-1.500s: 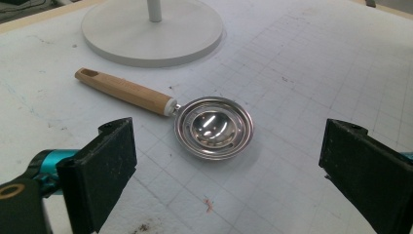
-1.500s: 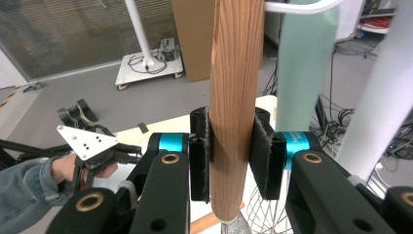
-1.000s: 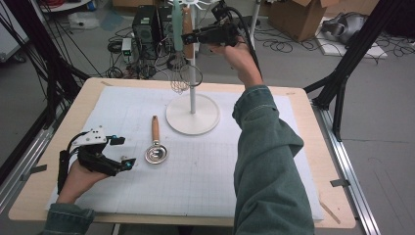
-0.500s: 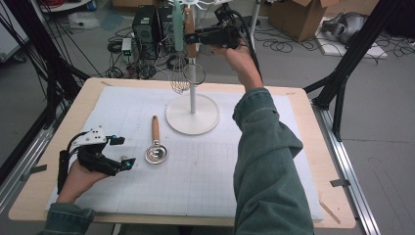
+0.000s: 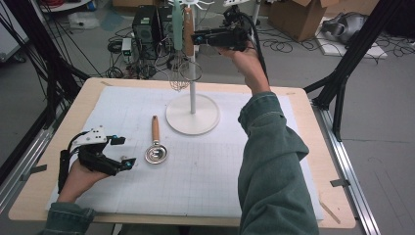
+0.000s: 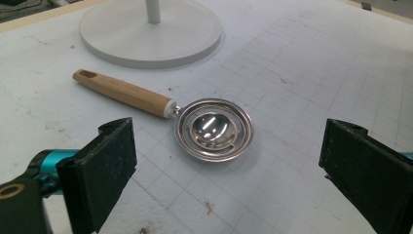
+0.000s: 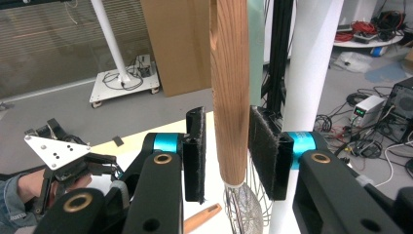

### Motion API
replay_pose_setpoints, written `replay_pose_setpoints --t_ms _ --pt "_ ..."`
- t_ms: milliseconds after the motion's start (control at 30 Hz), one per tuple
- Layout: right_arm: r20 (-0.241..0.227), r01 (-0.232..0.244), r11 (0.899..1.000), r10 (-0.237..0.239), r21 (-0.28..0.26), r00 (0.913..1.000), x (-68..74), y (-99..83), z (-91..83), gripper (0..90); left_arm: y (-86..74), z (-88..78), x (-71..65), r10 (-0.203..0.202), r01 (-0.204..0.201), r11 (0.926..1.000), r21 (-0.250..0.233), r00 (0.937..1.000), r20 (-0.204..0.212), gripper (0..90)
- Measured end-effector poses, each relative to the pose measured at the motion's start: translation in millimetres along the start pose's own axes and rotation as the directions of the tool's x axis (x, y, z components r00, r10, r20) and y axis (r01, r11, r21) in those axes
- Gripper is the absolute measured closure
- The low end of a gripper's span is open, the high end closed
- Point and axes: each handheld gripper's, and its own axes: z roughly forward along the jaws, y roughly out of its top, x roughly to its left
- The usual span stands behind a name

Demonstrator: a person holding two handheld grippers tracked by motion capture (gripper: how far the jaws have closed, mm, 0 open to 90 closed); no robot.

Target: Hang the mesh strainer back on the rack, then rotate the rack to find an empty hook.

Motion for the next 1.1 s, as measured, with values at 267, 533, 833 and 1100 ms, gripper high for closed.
replay_pose_setpoints --t_ms 267,533,833,1100 --pt "0.018 0.004 1.0 -0.004 -0.021 0.9998 2.4 -0.1 -16.7 71.0 -0.5 1.0 0.2 -0.002 0.002 1.0 0.005 1.0 0.001 7.1" --pt "0.005 0.022 1.0 -0.022 0.0 0.9998 6.1 1.2 -24.7 87.8 -0.1 0.1 0.4 -0.003 0.003 1.0 0.002 1.0 0.0 7.1" --pt "-0.001 0.027 1.0 -0.027 -0.016 0.9996 8.2 7.8 -32.2 89.2 1.0 -0.7 -0.4 -0.001 0.001 1.0 -0.007 1.0 0.001 7.1" --pt "0.033 0.029 0.998 -0.027 -0.054 0.9991 4.1 24.3 -46.6 89.3 1.4 -1.3 -0.2 -0.001 0.001 0.9999 -0.01 1.0 0.008 7.1"
